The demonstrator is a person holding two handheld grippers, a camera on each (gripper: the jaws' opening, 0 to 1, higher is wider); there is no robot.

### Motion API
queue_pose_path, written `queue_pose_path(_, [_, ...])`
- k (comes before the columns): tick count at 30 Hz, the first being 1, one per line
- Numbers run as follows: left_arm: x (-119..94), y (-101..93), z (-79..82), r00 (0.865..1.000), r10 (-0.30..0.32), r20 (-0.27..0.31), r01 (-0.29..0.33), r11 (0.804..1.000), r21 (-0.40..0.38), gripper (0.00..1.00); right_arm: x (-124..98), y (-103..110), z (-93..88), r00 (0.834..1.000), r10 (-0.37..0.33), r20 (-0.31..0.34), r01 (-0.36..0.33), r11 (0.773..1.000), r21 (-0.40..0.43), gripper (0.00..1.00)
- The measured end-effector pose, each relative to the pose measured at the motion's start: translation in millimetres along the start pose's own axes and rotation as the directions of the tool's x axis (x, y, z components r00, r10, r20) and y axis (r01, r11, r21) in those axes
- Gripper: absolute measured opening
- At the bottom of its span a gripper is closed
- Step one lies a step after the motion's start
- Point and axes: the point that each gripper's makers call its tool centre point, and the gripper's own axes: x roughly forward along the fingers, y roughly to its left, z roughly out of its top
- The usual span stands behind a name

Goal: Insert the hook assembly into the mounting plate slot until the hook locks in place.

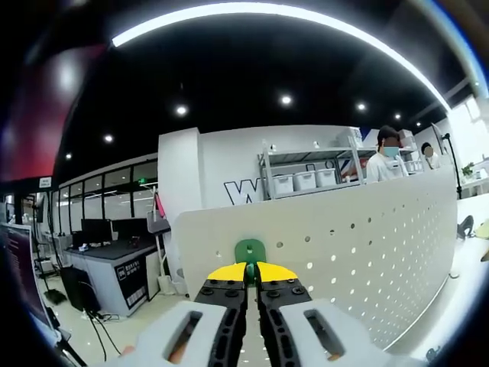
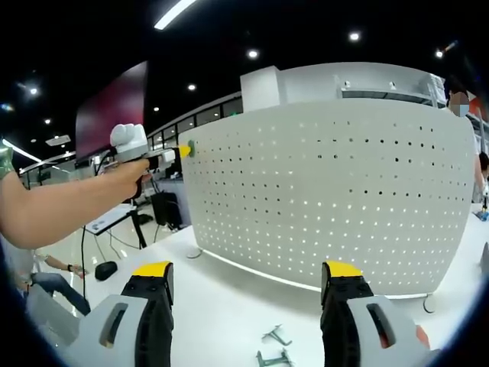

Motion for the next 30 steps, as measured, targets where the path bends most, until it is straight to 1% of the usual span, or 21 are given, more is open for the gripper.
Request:
queue_pose_path(6, [1.0, -0.5, -1.4, 1.000, 0.000, -0.004, 0.000, 1.000, 0.020, 0.03, 0.3, 1.3, -1.1, 1.000, 0.002, -0.002, -0.002, 1.000, 0.000, 0.81])
queue_pose_path(8, [2.7, -1.0, -4.6, 1.000, 0.002, -0.014, -0.002, 1.000, 0.017, 0.03, -0.1, 1.1, -1.2, 1.000, 0.000, -0.003, 0.000, 1.000, 0.000, 0.80])
queue_pose_path(20, [7.1, 2.8, -4.7, 1.000, 0.004, -0.005, -0.004, 1.000, 0.017, 0.03, -3.0, -3.7, -4.7, 1.000, -0.012, -0.011, 0.012, 1.000, 0.004, 0.80])
queue_pose_path(21, [7.2, 3.0, -5.0, 1.000, 0.004, -0.006, -0.004, 1.000, 0.017, 0.03, -2.8, -3.3, -4.6, 1.000, -0.011, -0.011, 0.011, 1.000, 0.003, 0.80])
queue_pose_path(22, [7.2, 3.5, -8.3, 1.000, 0.004, -0.021, -0.003, 1.000, 0.016, 0.03, -2.6, -3.0, -4.5, 1.000, -0.010, -0.011, 0.010, 1.000, 0.002, 0.80])
queue_pose_path(23, [6.9, 3.9, -7.7, 1.000, 0.001, -0.011, -0.001, 1.000, 0.007, 0.03, -2.4, -2.5, -4.0, 1.000, -0.009, -0.010, 0.009, 1.000, 0.002, 0.80])
queue_pose_path(30, [7.3, 3.9, -6.7, 1.000, 0.002, -0.010, -0.002, 1.000, 0.007, 0.04, -2.9, -3.2, -3.3, 1.000, -0.010, -0.008, 0.010, 1.000, 0.001, 0.80])
